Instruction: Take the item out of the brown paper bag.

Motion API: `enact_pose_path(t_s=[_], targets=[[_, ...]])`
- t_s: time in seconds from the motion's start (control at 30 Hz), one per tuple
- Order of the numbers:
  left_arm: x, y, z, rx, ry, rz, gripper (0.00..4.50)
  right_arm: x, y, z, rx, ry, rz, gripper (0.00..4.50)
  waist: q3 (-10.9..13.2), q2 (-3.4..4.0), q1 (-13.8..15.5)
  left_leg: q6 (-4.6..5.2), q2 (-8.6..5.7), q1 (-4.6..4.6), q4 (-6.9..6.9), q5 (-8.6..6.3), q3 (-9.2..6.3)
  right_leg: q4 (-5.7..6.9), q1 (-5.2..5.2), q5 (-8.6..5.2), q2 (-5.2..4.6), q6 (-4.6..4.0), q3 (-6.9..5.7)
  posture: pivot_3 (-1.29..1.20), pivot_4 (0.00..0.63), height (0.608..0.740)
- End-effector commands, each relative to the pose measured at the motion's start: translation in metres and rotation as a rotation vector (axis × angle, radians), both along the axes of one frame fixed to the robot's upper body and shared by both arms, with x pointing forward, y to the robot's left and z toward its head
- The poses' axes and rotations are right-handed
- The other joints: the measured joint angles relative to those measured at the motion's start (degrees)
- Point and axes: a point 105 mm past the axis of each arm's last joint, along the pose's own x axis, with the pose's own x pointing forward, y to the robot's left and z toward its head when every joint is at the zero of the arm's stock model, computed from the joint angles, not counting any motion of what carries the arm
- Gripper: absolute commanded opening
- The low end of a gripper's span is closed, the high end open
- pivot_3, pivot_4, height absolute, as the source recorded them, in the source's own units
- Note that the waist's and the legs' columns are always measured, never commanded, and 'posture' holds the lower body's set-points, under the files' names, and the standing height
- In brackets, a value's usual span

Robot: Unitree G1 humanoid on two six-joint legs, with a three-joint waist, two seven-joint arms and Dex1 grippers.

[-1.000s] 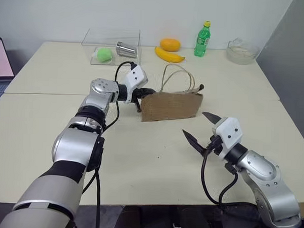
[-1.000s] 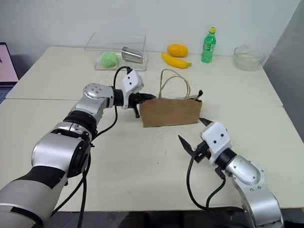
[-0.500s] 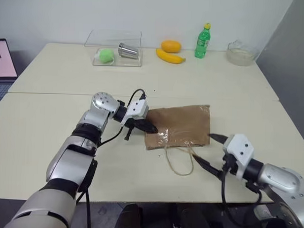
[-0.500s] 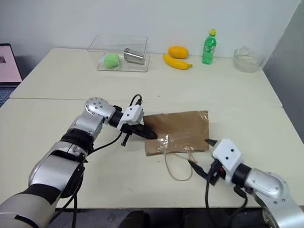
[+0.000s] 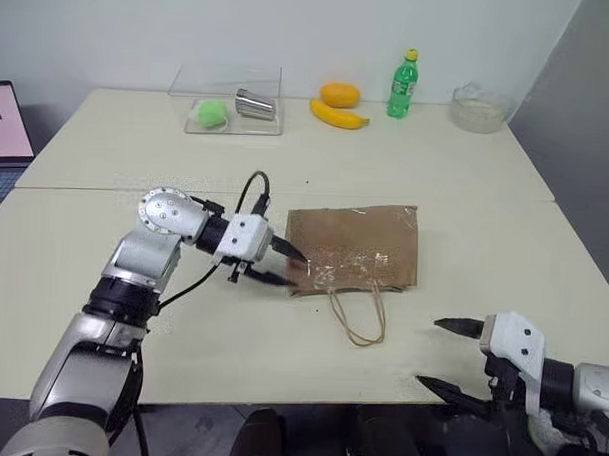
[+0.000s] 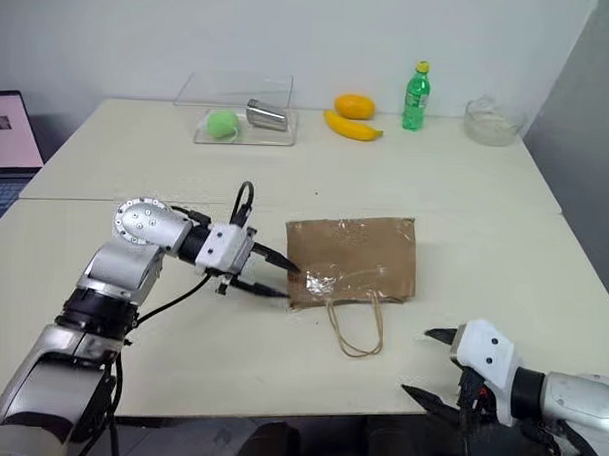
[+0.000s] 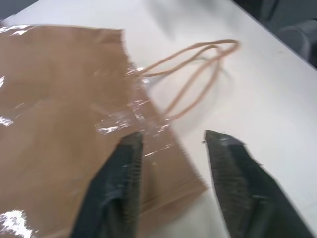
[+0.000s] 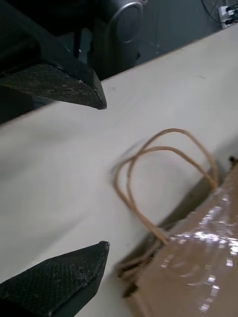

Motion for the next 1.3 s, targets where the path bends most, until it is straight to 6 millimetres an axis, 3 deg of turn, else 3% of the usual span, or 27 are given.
enact_pose_path(t_s=[0.03, 0.1, 0.33, 0.43, 0.77, 0.97, 1.07, 1.3], targets=[[-0.010, -0.017, -0.004, -0.011, -0.075, -0.075, 3.39, -0.002, 0.008, 0.006, 0.013, -0.020, 0.038, 4.50, 0.0, -0.03, 0.2, 0.00, -0.01, 0.04, 0.00, 0.00, 0.00, 0.00, 0.03, 0.00, 0.00, 0.00, 0.01, 0.00, 0.150, 0.740], [-0.013, -0.022, -0.011, 0.005, -0.086, -0.100, 4.00, -0.003, 0.011, 0.007, 0.018, -0.015, 0.047, 4.50, 0.0, -0.04, 0.4, 0.00, -0.05, 0.03, 0.00, 0.00, -0.03, -0.02, 0.06, 0.00, 0.00, 0.00, 0.02, 0.00, 0.150, 0.740], [-0.008, -0.055, -0.011, -0.112, -0.088, -0.105, 4.00, -0.008, 0.014, 0.008, 0.023, 0.009, 0.061, 4.50, 0.0, -0.05, 0.4, 0.00, -0.07, -0.07, 0.04, 0.00, -0.03, -0.08, 0.05, 0.02, -0.01, 0.04, 0.04, 0.00, 0.150, 0.740], [-0.005, -0.059, -0.009, -0.126, -0.080, -0.091, 4.00, -0.010, 0.015, 0.008, 0.020, 0.014, 0.057, 4.50, 0.0, -0.05, 0.2, 0.01, -0.08, -0.08, 0.05, 0.00, -0.03, -0.07, 0.04, 0.05, 0.03, 0.08, 0.04, 0.00, 0.150, 0.740], [-0.006, -0.069, -0.032, -0.084, -0.160, -0.154, 4.00, -0.009, 0.019, 0.008, 0.012, 0.004, 0.051, 4.50, -0.1, -0.05, 0.2, 0.01, -0.04, 0.03, 0.03, 0.00, 0.00, -0.06, 0.08, 0.05, 0.10, 0.08, 0.09, 0.00, 0.150, 0.740], [-0.002, -0.083, -0.031, -0.117, -0.165, -0.166, 4.00, -0.009, 0.021, 0.005, 0.003, 0.001, 0.045, 4.50, -0.1, -0.06, 0.2, 0.00, -0.06, 0.00, 0.04, 0.00, -0.01, -0.07, 0.08, 0.06, 0.10, 0.10, 0.08, 0.00, 0.150, 0.740], [-0.007, -0.087, -0.031, -0.128, -0.141, -0.184, 3.39, -0.012, 0.023, 0.001, 0.000, 0.012, 0.050, 4.50, -0.1, -0.06, 0.2, 0.01, -0.05, 0.00, 0.02, 0.00, 0.00, -0.08, 0.08, 0.06, 0.11, 0.10, 0.10, 0.00, 0.150, 0.740], [-0.010, -0.085, -0.035, -0.106, -0.126, -0.189, 1.15, -0.012, 0.031, -0.005, -0.005, 0.015, 0.072, 4.50, -0.1, -0.06, 0.1, 0.01, -0.04, 0.02, 0.03, 0.00, -0.01, -0.06, 0.08, 0.06, 0.11, 0.10, 0.09, 0.00, 0.150, 0.740]])
